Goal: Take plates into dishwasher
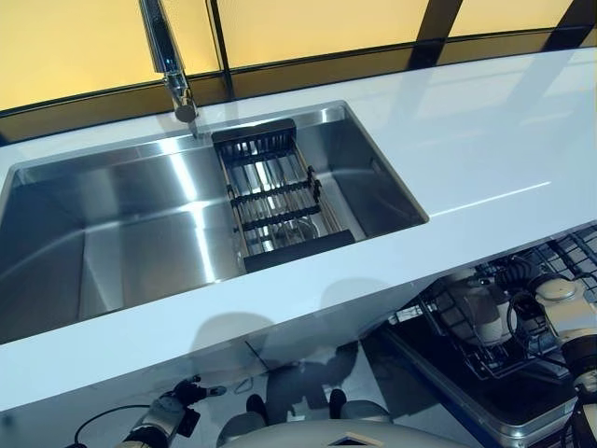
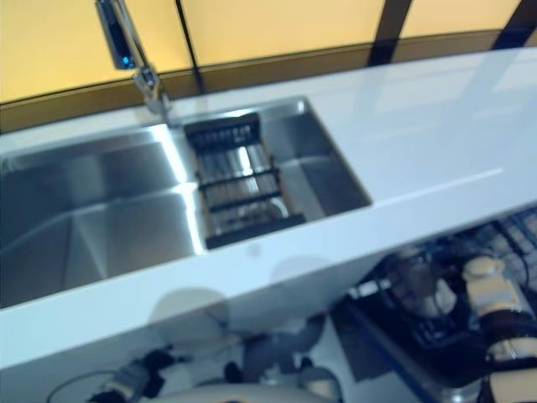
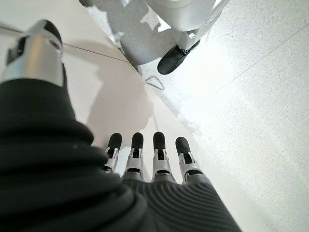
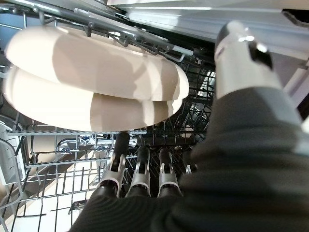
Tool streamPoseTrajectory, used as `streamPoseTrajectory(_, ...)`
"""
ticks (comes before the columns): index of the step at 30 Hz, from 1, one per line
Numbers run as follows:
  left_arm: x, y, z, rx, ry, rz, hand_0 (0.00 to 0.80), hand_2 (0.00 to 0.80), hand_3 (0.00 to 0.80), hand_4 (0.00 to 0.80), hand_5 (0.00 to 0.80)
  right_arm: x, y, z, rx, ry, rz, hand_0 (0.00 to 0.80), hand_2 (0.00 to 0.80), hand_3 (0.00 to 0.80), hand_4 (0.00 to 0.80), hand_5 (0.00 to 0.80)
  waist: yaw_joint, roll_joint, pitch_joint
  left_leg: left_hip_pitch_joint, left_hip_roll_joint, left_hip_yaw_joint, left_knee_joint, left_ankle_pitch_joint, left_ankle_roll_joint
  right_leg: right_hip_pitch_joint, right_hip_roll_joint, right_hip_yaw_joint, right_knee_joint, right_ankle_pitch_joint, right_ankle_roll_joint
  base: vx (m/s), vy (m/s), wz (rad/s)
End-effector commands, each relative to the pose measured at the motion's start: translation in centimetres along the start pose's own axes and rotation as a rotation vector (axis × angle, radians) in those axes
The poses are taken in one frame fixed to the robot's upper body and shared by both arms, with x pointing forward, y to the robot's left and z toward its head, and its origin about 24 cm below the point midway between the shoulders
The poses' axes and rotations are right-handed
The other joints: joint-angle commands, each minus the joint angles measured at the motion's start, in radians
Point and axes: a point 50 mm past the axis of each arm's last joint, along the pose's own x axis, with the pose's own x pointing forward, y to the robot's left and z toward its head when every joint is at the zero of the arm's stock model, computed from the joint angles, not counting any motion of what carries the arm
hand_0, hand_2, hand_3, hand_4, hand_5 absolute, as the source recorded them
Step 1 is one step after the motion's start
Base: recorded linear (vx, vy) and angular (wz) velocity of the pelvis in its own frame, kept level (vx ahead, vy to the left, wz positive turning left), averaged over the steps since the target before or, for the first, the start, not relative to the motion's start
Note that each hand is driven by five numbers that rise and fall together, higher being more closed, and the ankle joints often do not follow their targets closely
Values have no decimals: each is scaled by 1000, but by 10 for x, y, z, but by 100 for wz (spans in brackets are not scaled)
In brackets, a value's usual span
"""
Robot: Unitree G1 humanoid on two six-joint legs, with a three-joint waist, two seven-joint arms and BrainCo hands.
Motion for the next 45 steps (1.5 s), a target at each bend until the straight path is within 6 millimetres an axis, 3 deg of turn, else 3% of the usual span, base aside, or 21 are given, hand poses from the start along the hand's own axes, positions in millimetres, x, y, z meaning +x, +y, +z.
streamPoseTrajectory(1, 1, 19, 15, 29, -37, 53, 0, 0, 0, 0, 0, -5, -36, 27, 4, -57, -128, 0, 0, 0, 0, 0, 22, -31, -14, 46, 10, 0, 22, -93, 10, -72, -38, -9, 63, 27, 87, 0, 0, 0)
streamPoseTrajectory(10, 2, 14, 6, -93, 8, 42, 0, 0, 0, 0, 0, -17, -62, 20, 46, -54, -208, 0, 0, 0, 0, 0, 5, -47, -25, 52, 16, 14, 24, -96, 12, -74, -33, 4, 66, 24, 86, -10, 54, -1)
streamPoseTrajectory(13, 2, 13, 3, -113, 19, 47, 0, 0, 0, 0, 0, -28, -83, 14, 66, -49, -275, 0, 0, 0, 0, 0, -7, -61, -27, 55, 16, 18, 26, -101, 17, -77, -33, 16, 76, 25, 89, -22, 120, -2)
streamPoseTrajectory(21, 1, 21, -1, -128, 45, 67, 0, 0, 0, 0, 0, -54, -115, -6, 123, -47, -360, 0, 0, 0, 0, 0, -47, -89, -24, 60, 6, 27, 28, -110, 35, -127, -36, 61, 117, 59, 125, -22, 68, -5)
streamPoseTrajectory(32, 1, 33, 2, -95, 51, 109, 0, 0, 0, 0, 0, -74, -131, -23, 192, -40, -409, 0, 0, 0, 0, 0, -96, -95, -39, 49, -4, 54, 34, -114, 44, -178, -33, 112, 123, 103, 149, -12, 56, -21)
streamPoseTrajectory(36, 1, 35, 5, -69, 56, 114, 0, 0, 0, 0, 0, -80, -131, -27, 212, -78, -419, 0, 0, 0, 0, 0, -134, -98, -26, 73, -18, 71, 54, -131, 34, -249, -44, 113, 106, 191, 174, 72, 33, -9)
streamPoseTrajectory(40, 0, 45, 3, -88, 80, 141, 0, 0, 0, 0, 0, -80, -123, -20, 275, -155, -434, 0, 0, 0, 0, 0, -103, -75, -11, 34, 6, 70, 51, -99, 45, -224, -43, 95, 205, 137, 145, -265, -59, -23)
streamPoseTrajectory(42, -2, 51, -4, -114, 107, 157, 0, 0, 0, 0, 0, -77, -119, -17, 291, -176, -437, 0, 0, 0, 0, 0, -66, -65, -23, -23, 27, 73, 69, -78, 48, -173, -84, 84, 271, 117, 132, -457, -164, -58)
streamPoseTrajectory(45, -4, 53, -19, -135, 150, 170, 0, 0, 0, 0, 0, -73, -114, -11, 321, -193, -437, 0, 0, 0, 0, 0, -7, -71, -48, -99, 54, 65, 123, -69, 38, -79, -158, 88, 304, 176, 138, -394, -252, -28)
